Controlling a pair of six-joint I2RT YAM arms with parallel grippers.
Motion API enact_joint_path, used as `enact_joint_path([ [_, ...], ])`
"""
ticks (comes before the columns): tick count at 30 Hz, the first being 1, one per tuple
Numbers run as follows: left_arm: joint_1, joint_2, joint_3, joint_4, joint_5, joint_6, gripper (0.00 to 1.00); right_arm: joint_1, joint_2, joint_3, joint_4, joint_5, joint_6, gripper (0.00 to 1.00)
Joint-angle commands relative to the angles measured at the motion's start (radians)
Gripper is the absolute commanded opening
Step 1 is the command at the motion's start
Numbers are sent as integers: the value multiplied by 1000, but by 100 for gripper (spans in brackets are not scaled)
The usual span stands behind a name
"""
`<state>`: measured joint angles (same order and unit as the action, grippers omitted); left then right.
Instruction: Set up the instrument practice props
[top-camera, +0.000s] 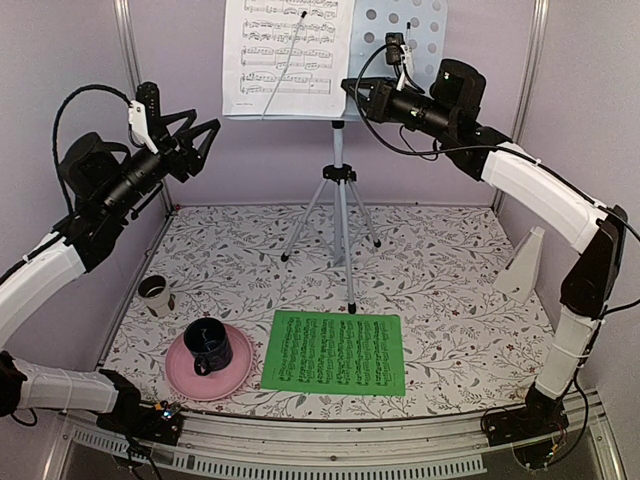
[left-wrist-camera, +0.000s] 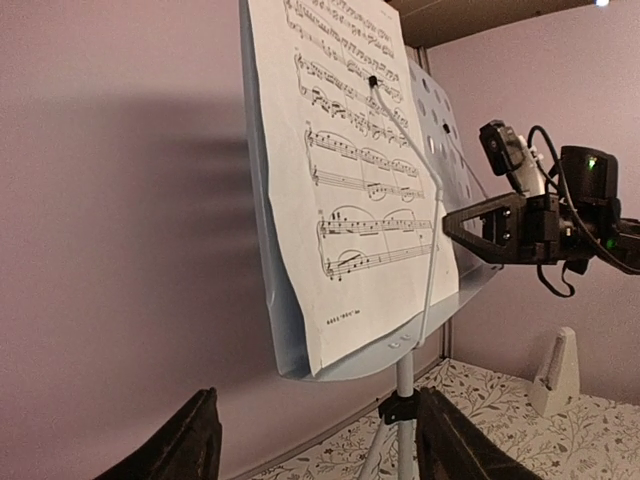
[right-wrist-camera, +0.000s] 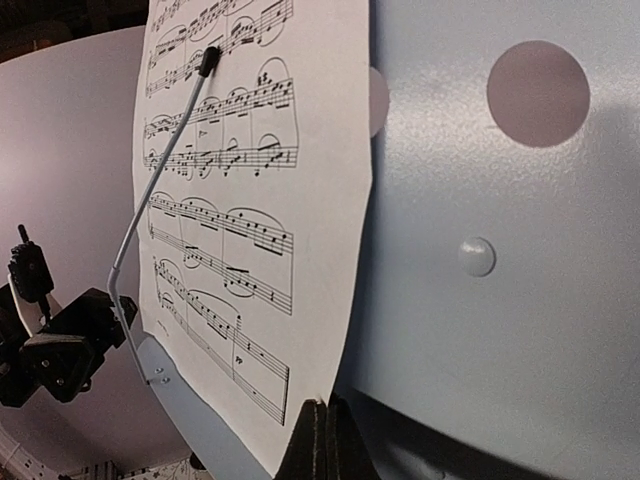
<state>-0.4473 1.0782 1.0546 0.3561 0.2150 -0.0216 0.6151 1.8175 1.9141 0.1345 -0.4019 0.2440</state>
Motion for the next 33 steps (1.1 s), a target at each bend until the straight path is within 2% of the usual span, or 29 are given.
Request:
enact_joint_path([
  [1,-11,-3,-4,32,-9,15,67,0,32,57,30,32,-31,0],
  [6,-11,-2,-3,31,-9,17,67,1,35,58,31,40,-57,0],
  [11,-11,-5,-14,27,-11,16,70,1,15,42,30,30,-67,27],
  [15,-11,-17,-36,19,-21,20,71,5,-36,-1,37,12,-67,39],
  [20,-11,-46,-84,-4,-33,14,73,14,-124,-94,72,17,-86,59],
  [25,-13,-92,-155,-54,-59,0,74,14,-238,-218,70,104,-126,75],
  [28,-17,-123,-213,-89,-68,-22,74,12,-329,-323,64,142,-144,80],
  [33,-48,-149,-335,-103,-32,-59,72,13,-488,-541,9,152,-131,81],
])
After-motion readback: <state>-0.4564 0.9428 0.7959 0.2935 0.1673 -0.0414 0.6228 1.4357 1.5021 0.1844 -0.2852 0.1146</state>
